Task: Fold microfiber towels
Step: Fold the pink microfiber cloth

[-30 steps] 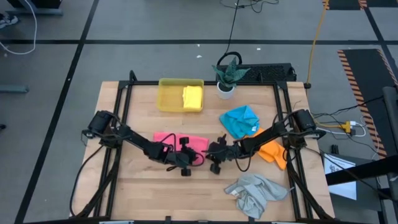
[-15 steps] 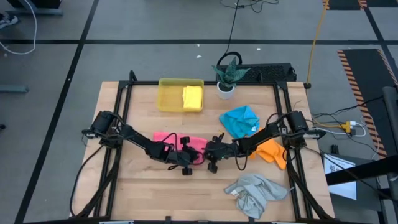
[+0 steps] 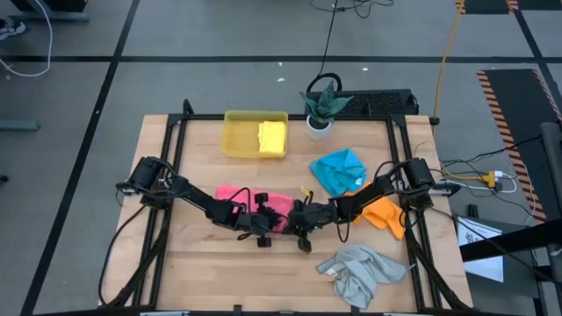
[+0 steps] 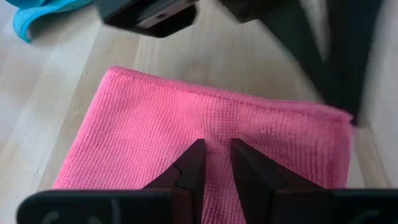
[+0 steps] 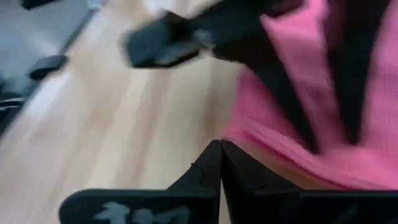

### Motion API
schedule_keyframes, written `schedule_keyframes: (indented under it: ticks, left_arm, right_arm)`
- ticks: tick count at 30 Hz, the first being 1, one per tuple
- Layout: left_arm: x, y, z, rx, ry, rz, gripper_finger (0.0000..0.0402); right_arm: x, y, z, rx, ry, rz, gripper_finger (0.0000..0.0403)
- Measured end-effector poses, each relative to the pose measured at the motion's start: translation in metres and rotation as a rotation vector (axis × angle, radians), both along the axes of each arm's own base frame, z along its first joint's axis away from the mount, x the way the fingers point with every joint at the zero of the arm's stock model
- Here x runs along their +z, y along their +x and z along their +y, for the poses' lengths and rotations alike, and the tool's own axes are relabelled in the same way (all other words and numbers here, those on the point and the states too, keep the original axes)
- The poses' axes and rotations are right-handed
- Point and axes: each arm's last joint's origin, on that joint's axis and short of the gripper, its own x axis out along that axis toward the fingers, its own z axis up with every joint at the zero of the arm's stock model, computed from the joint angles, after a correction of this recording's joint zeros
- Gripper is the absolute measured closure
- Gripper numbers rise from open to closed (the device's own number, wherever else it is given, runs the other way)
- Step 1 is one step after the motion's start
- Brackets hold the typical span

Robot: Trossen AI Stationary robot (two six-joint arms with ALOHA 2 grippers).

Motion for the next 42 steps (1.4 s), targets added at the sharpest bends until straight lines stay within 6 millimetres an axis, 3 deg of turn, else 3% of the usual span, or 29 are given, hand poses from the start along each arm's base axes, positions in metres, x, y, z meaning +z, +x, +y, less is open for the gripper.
schedule_keyframes:
  ticks: [10,19,27,42]
  left_arm:
    - [0.0,0.0,0.0,-0.011,-0.009,0.003,0.0321]
    - [0.0,0.0,-0.001,-0.014,-0.01,0.005,0.0321]
    - [0.0,0.0,-0.001,-0.015,-0.012,0.002,0.0321]
    - [0.001,0.001,-0.001,-0.022,-0.015,-0.008,0.0321]
  right_arm:
    - [0.005,0.0,0.001,0.016,-0.018,-0.021,0.0403]
    - [0.039,-0.013,0.01,0.013,-0.064,0.004,0.0403]
    - [0.018,-0.021,0.011,-0.125,-0.106,0.175,0.0403]
    - [-0.003,-0.011,-0.003,-0.209,-0.083,0.16,0.0403]
